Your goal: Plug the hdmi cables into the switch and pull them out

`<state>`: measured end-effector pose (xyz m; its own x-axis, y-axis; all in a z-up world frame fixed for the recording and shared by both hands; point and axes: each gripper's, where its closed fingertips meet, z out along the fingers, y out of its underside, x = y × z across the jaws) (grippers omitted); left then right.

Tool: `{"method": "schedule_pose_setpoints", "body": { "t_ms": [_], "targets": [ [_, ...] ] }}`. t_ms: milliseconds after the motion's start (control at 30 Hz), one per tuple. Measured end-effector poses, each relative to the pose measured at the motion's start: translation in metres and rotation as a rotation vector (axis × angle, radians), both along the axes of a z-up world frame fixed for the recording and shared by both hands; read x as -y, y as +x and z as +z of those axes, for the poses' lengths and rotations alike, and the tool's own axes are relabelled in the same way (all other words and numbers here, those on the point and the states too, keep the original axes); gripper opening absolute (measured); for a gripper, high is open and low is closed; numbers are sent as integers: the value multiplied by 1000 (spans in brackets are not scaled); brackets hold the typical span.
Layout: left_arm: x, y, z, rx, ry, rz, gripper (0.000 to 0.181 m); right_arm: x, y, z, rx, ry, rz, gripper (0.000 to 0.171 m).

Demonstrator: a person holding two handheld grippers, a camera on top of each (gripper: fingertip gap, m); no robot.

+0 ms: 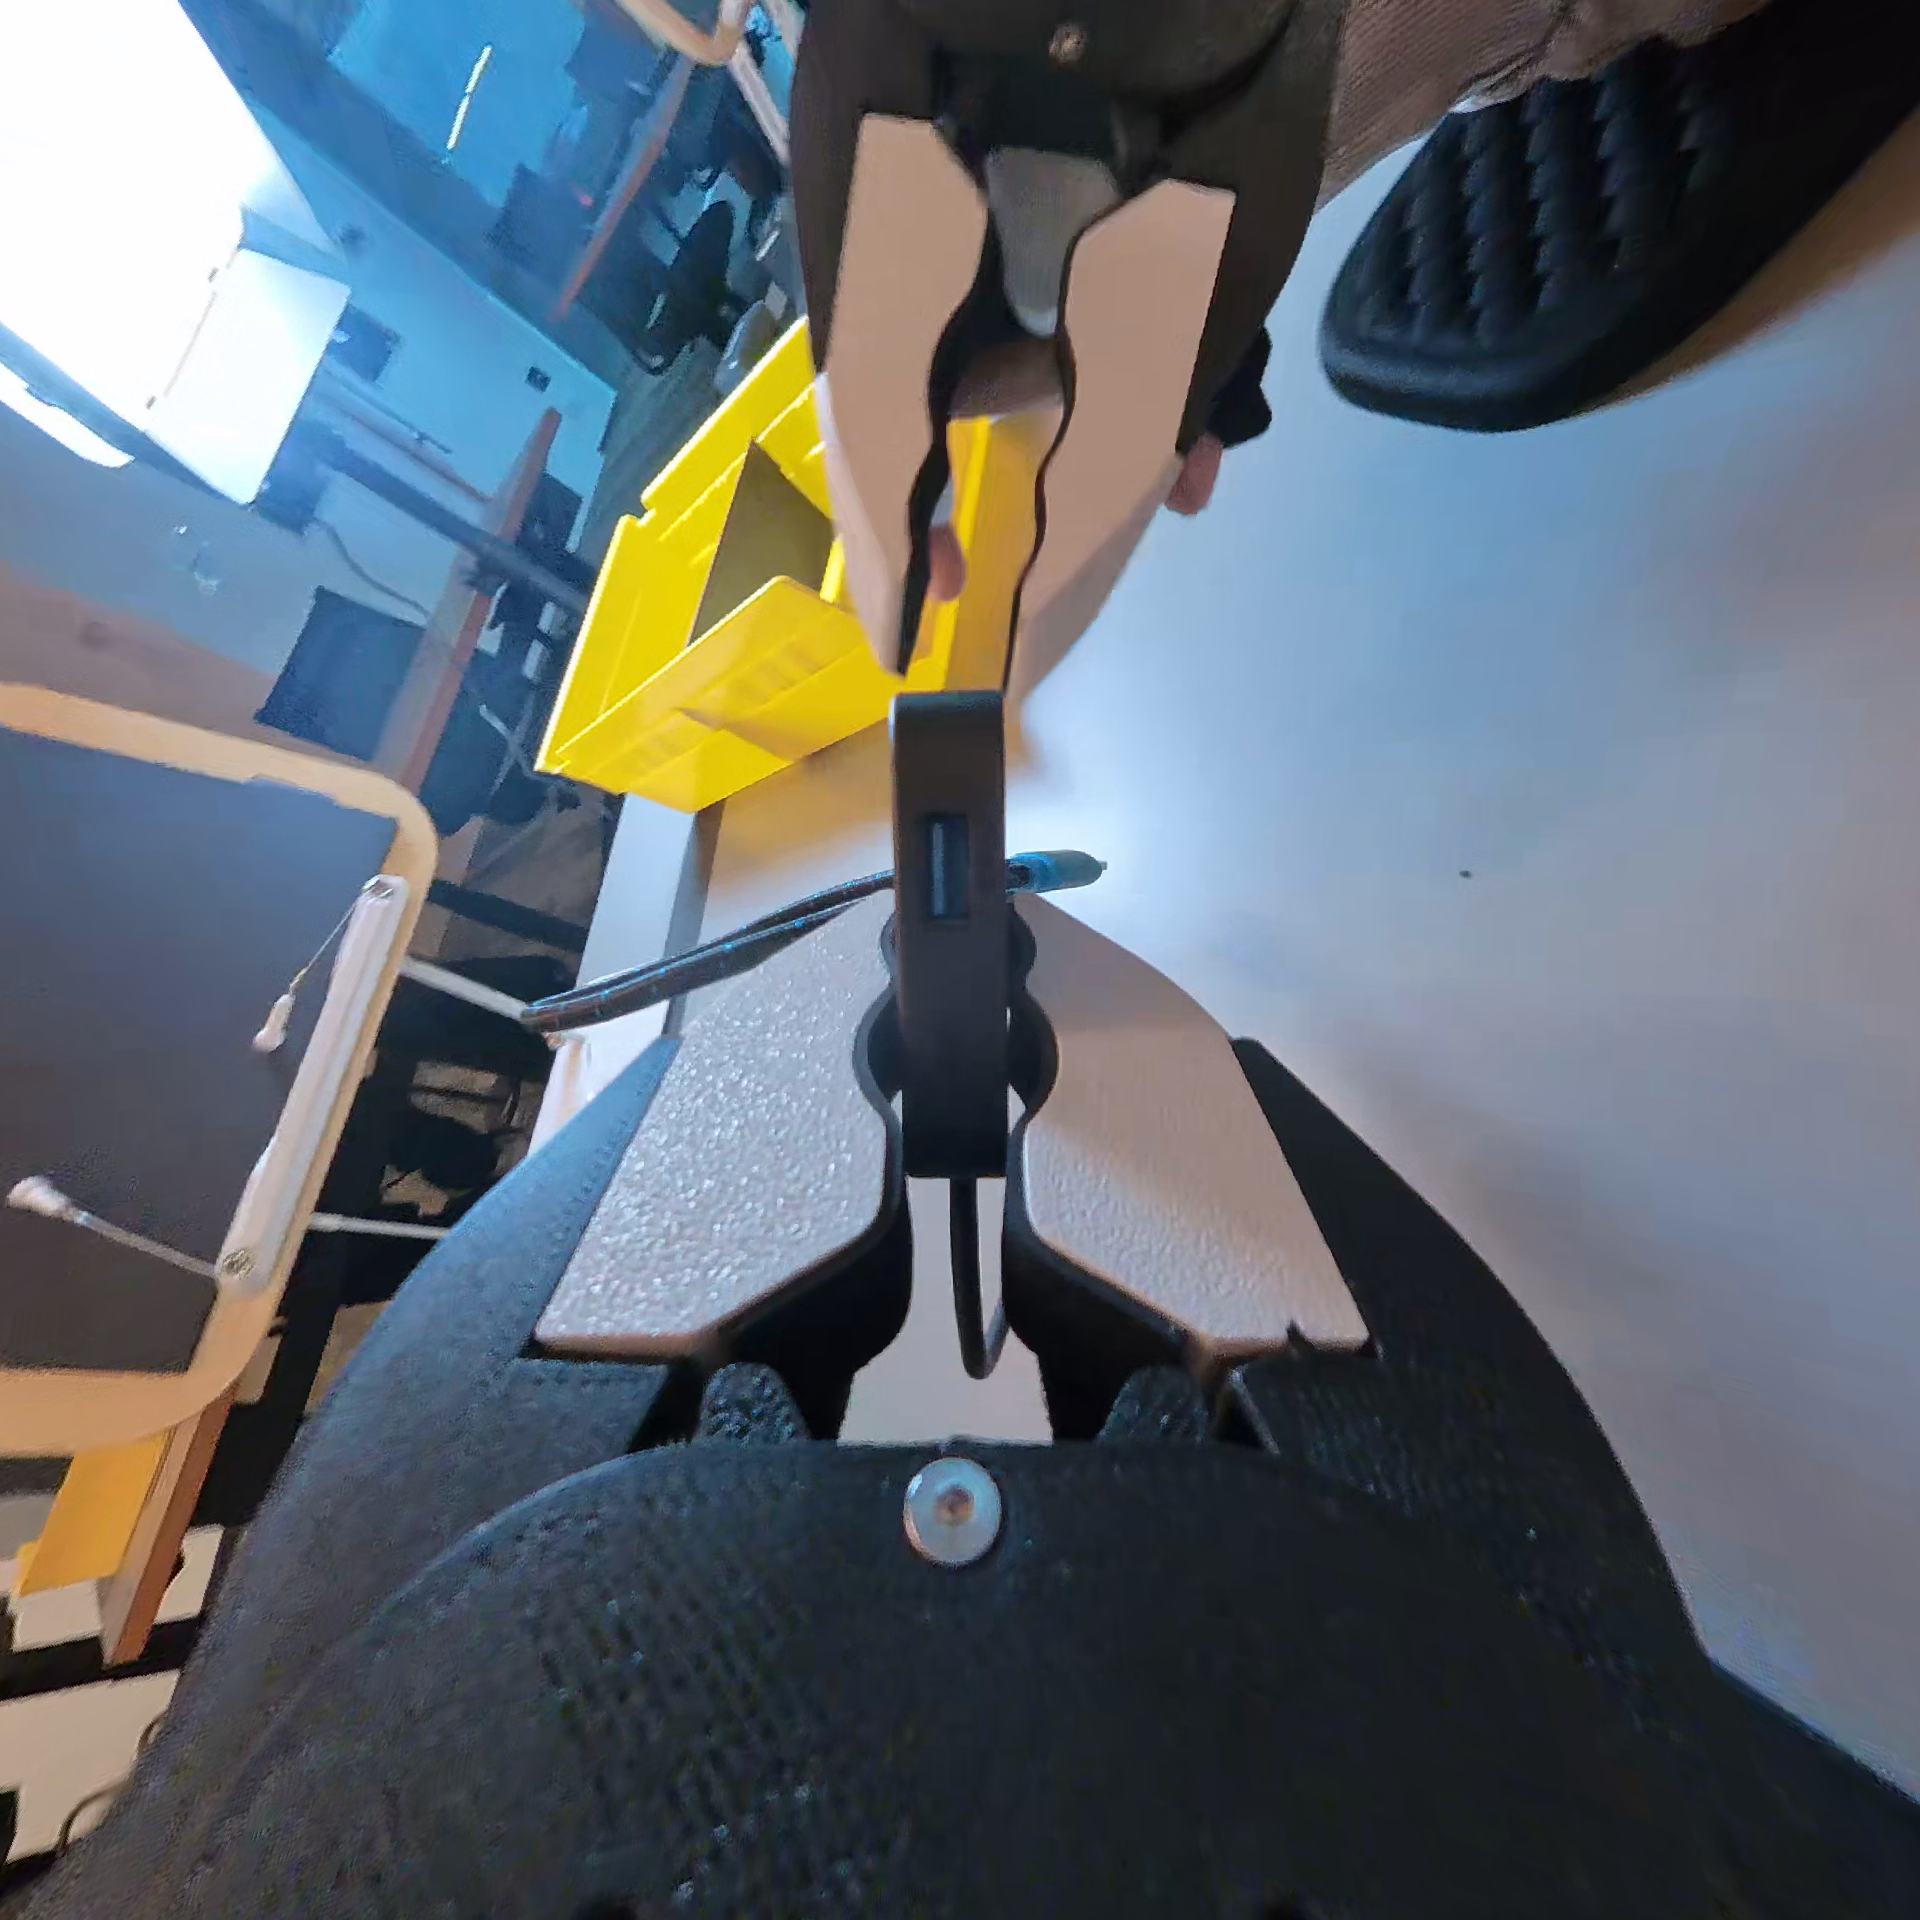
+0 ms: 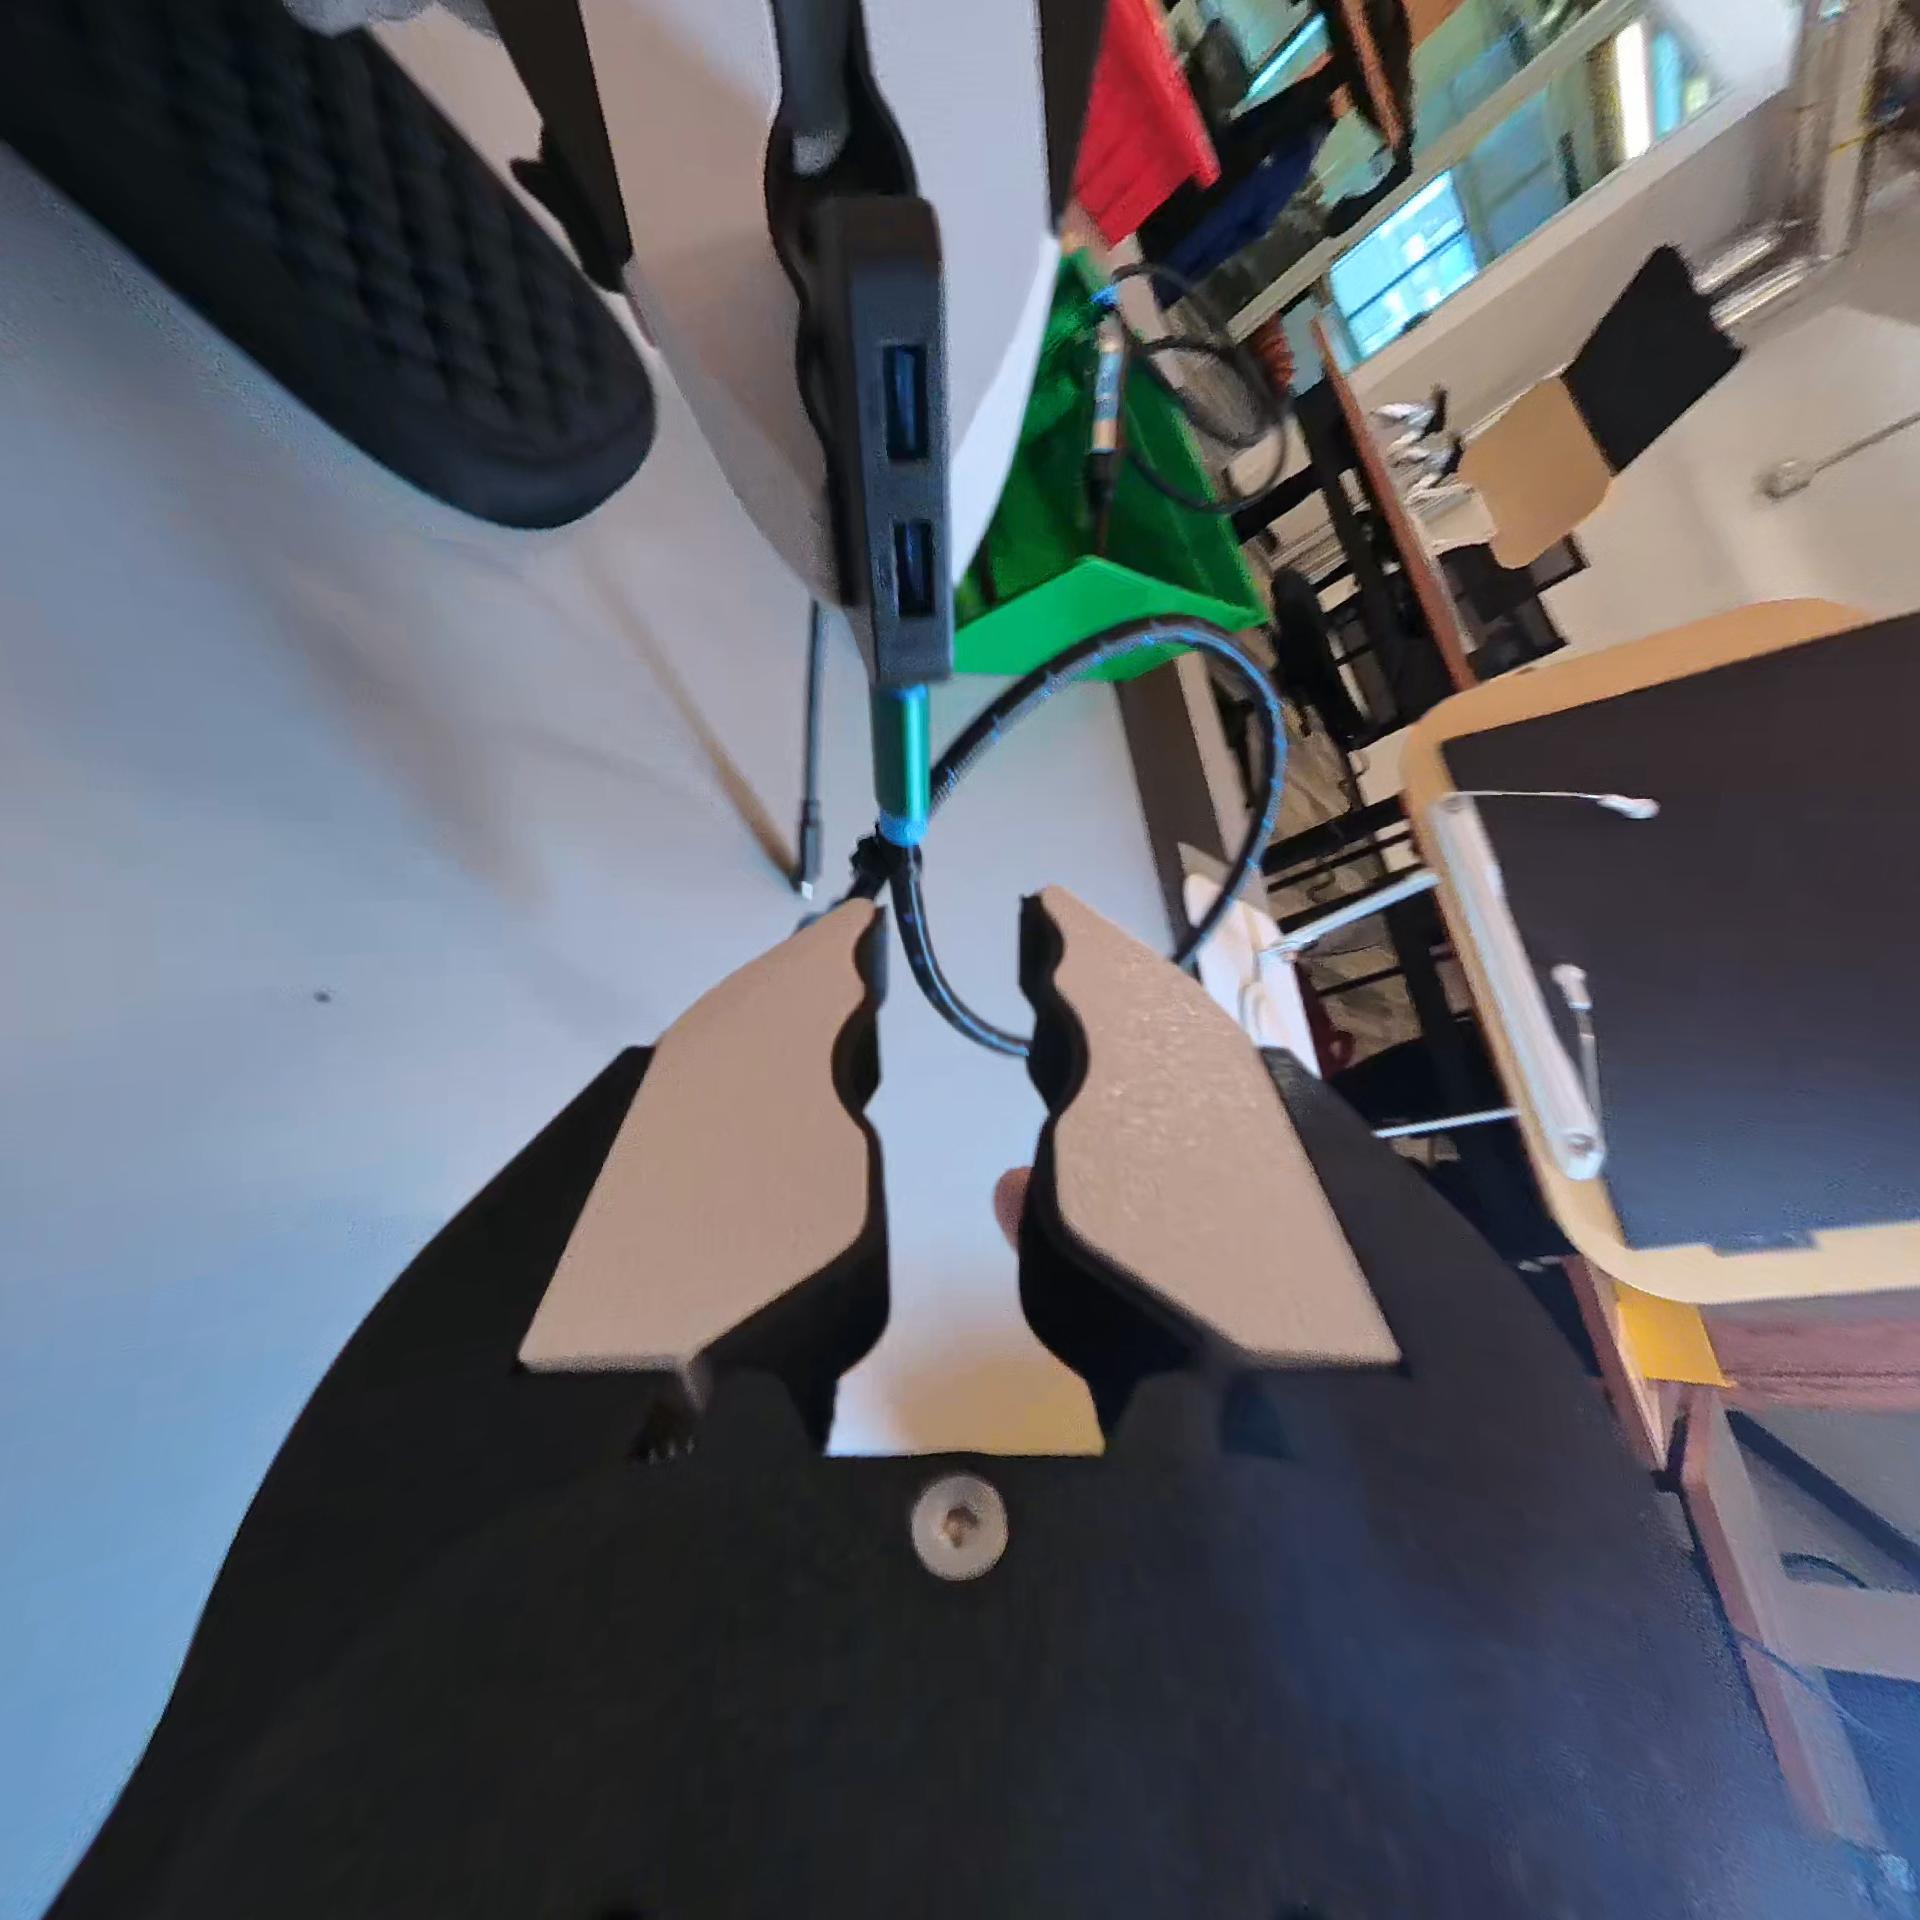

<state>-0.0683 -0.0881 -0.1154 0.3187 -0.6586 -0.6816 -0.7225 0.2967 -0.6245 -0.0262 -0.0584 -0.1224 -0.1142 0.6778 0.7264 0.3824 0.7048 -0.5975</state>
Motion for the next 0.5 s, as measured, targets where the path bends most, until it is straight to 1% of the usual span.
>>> {"method": "schedule_pose_setpoints", "body": {
  "t_ms": [33,67,100,133,167,233,267,400,500],
  "targets": [
    [2,6,-4,-8,-2,-20,14,4,-3,-7,32,-4,6,31],
    [3,13,-8,-16,-2,-40,14,9,-7,-13,51,-2,18,34],
    [5,19,-10,-20,-4,-58,14,14,-11,-19,73,2,38,33],
    [7,25,-12,-18,-3,-74,14,17,-14,-25,96,11,51,30],
    [9,28,-13,-22,-5,-85,15,17,-15,-28,102,43,51,15],
    [10,29,-17,-36,-8,-90,15,19,-15,-31,117,53,71,13],
    [9,27,-19,-48,-18,-82,14,18,-13,-32,137,46,69,13],
    [0,23,-31,-132,-15,-13,15,6,-13,-43,238,153,7,12],
    [-7,23,-34,-160,-16,74,14,-2,-10,-44,282,152,-62,13]
  ]
}}
